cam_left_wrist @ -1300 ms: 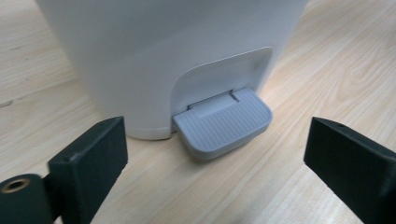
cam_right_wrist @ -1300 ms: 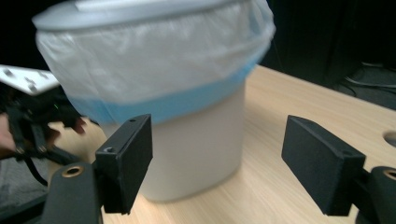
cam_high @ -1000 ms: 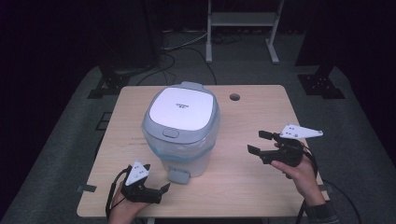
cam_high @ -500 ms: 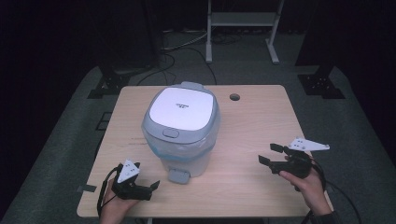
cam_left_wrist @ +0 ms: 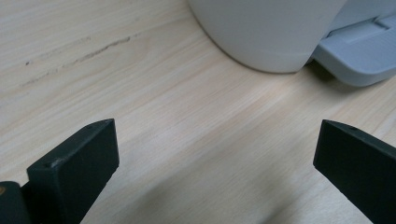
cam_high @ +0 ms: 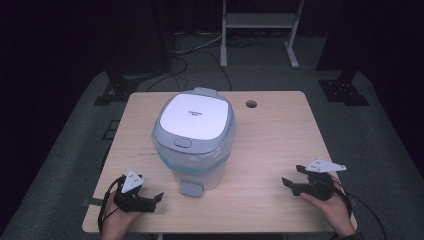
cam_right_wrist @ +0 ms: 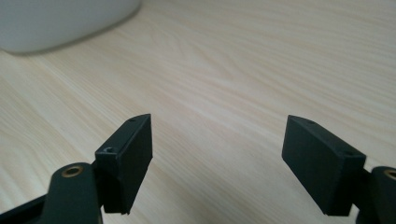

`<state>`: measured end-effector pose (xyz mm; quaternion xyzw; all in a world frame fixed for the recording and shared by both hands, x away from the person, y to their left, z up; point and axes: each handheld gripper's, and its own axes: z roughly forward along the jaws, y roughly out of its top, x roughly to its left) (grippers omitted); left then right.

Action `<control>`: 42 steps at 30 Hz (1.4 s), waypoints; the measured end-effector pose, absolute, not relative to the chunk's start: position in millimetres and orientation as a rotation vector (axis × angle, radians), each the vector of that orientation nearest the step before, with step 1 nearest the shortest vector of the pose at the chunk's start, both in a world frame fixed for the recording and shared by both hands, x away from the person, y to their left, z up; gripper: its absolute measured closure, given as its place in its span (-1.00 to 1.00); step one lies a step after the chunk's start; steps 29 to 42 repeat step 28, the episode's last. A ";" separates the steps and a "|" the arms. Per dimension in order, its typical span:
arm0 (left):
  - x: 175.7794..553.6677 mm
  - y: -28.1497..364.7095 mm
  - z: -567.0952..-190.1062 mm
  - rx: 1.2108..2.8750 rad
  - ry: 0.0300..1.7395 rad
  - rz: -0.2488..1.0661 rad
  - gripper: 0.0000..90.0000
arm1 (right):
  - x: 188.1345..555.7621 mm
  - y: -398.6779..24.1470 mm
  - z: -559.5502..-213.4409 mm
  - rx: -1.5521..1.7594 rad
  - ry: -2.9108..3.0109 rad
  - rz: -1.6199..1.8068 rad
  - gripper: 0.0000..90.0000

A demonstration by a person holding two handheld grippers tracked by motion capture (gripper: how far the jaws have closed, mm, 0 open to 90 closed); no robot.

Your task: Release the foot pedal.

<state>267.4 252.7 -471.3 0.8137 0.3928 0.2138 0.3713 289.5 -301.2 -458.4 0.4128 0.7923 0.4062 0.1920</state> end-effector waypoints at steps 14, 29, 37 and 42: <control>270.9 253.9 -477.7 2.112 1.015 0.511 -1.00 | 293.3 -300.2 -473.8 1.176 2.273 0.991 -0.51; 272.6 250.0 -483.1 2.142 1.010 0.479 -1.00 | 296.4 -300.3 -482.9 1.204 2.300 0.969 -0.58; 272.6 250.0 -483.1 2.142 1.010 0.479 -1.00 | 296.4 -300.3 -482.9 1.204 2.300 0.969 -0.58; 272.6 250.0 -483.1 2.142 1.010 0.479 -1.00 | 296.4 -300.3 -482.9 1.204 2.300 0.969 -0.58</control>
